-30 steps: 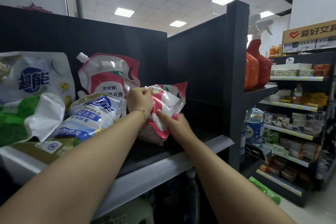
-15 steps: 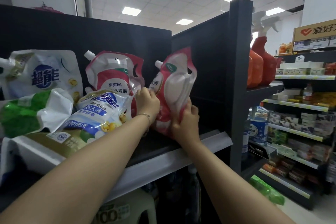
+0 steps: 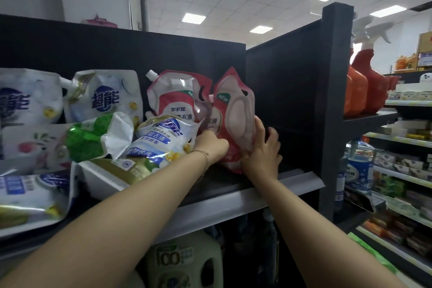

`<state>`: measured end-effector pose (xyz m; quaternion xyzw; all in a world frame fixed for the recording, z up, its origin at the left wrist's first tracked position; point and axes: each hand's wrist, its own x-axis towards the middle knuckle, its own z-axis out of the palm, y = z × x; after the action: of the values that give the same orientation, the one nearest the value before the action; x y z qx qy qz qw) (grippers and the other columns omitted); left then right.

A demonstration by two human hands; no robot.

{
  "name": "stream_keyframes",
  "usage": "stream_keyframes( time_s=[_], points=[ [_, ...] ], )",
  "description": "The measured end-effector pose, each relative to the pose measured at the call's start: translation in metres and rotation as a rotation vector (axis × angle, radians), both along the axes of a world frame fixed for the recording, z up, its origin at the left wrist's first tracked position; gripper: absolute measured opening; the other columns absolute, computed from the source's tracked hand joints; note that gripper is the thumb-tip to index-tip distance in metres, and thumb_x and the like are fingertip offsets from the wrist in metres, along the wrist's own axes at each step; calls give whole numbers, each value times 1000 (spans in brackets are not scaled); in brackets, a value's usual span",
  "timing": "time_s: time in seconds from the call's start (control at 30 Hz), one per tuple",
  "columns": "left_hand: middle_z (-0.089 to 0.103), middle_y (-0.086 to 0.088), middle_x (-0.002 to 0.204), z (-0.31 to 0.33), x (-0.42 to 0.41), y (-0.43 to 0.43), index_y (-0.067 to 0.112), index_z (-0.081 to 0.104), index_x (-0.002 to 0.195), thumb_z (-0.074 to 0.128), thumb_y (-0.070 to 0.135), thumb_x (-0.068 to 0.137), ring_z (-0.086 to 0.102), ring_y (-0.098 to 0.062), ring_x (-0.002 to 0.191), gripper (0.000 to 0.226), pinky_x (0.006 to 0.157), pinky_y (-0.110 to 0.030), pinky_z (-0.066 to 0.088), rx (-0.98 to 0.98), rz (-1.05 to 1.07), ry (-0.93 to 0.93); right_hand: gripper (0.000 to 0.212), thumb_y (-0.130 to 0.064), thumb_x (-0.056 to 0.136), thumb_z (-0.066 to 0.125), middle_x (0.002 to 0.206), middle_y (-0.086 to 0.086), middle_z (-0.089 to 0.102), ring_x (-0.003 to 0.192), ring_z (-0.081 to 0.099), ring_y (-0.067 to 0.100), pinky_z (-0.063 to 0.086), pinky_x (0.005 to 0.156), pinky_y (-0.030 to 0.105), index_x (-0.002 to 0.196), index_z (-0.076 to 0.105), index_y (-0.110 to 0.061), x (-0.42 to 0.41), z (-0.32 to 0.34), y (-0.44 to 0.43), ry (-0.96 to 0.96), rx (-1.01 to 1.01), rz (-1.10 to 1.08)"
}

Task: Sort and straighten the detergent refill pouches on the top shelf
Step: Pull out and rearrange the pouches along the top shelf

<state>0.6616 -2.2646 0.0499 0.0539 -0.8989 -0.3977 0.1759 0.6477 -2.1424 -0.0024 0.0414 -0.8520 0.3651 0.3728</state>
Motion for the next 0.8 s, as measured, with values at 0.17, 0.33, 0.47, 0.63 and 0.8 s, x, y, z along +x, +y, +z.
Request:
stream_keyframes(
  time_s=[0.17, 0.33, 0.47, 0.63, 0.8],
  points=[
    [66, -9, 92, 15, 29, -27, 6, 66, 94, 53, 21, 86, 62, -24, 90, 22, 77, -31, 51, -201, -52, 131, 84, -6, 60, 76, 137, 16, 26, 116, 34, 36, 43, 84, 50, 129, 31, -24, -4, -4, -6, 312, 252, -169],
    [64, -7, 98, 28, 51, -73, 11, 62, 94, 50, 26, 89, 58, -26, 89, 21, 80, -38, 51, -444, 110, 287, 45, -15, 68, 71, 116, 11, 45, 102, 45, 30, 48, 79, 45, 108, 50, -14, 5, 9, -25, 503, 440, -67],
    [44, -8, 133, 23, 55, -112, 19, 41, 132, 48, 45, 91, 42, -31, 122, 49, 98, -46, 39, -603, 195, 93, 22, -35, 90, 55, 89, 1, 62, 81, 58, 21, 48, 69, 35, 91, 59, -13, 25, 25, -65, -64, 173, 315],
    [35, -10, 146, 4, 73, -140, 25, 20, 148, 47, 70, 82, 38, -32, 131, 85, 107, -43, 34, -666, 166, -14, 43, -35, 95, 49, 120, 16, 61, 110, 57, 32, 44, 84, 31, 116, 58, 1, 8, 26, -113, -510, -263, 424],
    [21, -6, 157, -19, 87, -143, 26, 3, 153, 46, 85, 69, 27, -30, 139, 112, 115, -42, 24, -687, 124, -16, 37, -30, 100, 40, 112, 20, 64, 104, 58, 36, 41, 82, 33, 108, 65, -4, 4, 18, -130, -299, -387, 249]
  ],
)
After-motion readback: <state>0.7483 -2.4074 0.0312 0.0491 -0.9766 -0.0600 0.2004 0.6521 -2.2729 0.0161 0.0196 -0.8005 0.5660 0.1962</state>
